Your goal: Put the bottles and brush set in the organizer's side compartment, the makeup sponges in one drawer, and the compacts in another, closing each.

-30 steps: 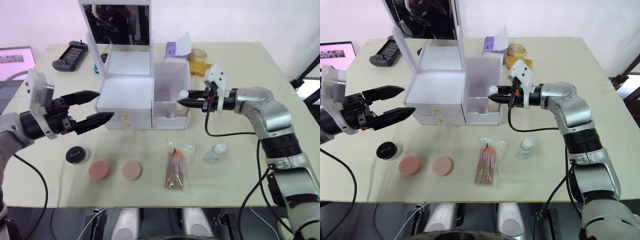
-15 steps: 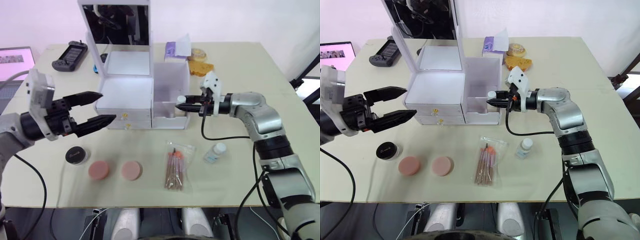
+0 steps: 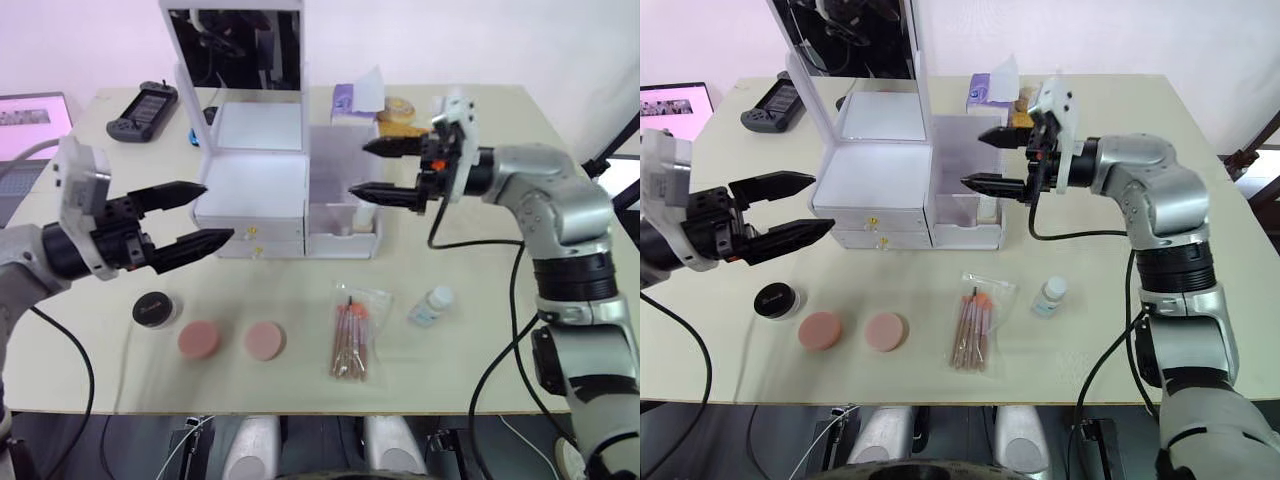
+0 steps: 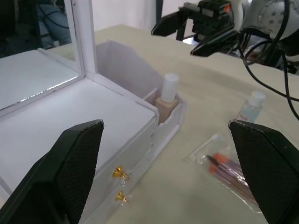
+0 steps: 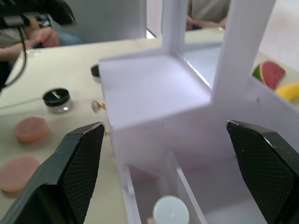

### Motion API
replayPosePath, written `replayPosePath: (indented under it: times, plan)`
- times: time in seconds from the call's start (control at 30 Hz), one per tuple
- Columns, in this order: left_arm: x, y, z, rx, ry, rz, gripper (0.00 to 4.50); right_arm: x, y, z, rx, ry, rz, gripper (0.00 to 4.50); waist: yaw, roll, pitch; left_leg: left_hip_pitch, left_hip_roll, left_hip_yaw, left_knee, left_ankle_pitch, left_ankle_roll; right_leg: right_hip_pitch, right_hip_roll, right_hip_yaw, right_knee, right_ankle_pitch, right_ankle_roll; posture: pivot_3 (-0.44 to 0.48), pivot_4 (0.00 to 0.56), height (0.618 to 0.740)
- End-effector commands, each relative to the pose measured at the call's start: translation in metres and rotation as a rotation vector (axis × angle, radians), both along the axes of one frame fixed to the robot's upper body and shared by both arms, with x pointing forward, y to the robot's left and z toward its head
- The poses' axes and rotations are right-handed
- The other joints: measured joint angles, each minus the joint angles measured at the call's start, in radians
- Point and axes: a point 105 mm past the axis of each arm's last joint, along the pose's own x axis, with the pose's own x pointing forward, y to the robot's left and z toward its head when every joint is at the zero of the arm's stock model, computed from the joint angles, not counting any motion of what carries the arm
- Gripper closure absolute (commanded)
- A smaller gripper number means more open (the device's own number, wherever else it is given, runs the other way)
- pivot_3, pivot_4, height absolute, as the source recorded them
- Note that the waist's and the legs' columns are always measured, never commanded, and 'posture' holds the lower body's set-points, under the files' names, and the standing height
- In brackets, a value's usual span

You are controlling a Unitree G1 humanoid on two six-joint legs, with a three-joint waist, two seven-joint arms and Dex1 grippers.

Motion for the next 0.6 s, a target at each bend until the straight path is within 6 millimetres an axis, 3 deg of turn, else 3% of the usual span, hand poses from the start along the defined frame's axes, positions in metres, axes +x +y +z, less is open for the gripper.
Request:
replayPosePath:
  times: [0.03,0.23,0.37,0.6]
  plan:
    - [-0.004,-0.009,0.01,-0.022,-0.034,-0.078,0.0,-0.017,-0.025,0.025,0.03,-0.075,-0.018,0.04,0.006,0.0,0.0,0.0,0.0,0.0,0.0,0.0,0.0,0.0,0.0,0.0,0.0,0.0,0.0,0.0,0.15,0.74]
    - [0.002,-0.031,0.005,-0.035,-0.011,-0.22,0.0,-0.052,-0.074,0.016,-0.026,-0.105,-0.127,0.04,0.03,0.0,0.0,0.0,0.0,0.0,0.0,0.0,0.0,0.001,0.0,0.0,-0.001,0.0,0.0,0.0,0.15,0.74]
    - [0.007,-0.053,-0.001,-0.021,0.004,-0.368,0.0,-0.086,-0.113,-0.009,-0.098,-0.046,-0.255,0.04,0.039,0.0,0.0,0.0,0.0,0.001,0.001,0.0,0.0,0.002,0.0,-0.001,-0.001,0.0,0.0,0.0,0.15,0.74]
    - [0.01,-0.073,0.005,0.026,0.002,-0.563,0.0,-0.152,-0.168,-0.044,-0.165,0.079,-0.525,0.04,0.026,0.0,-0.001,0.001,0.0,0.002,0.001,0.0,0.0,0.003,0.0,0.0,-0.001,0.0,0.0,0.0,0.15,0.74]
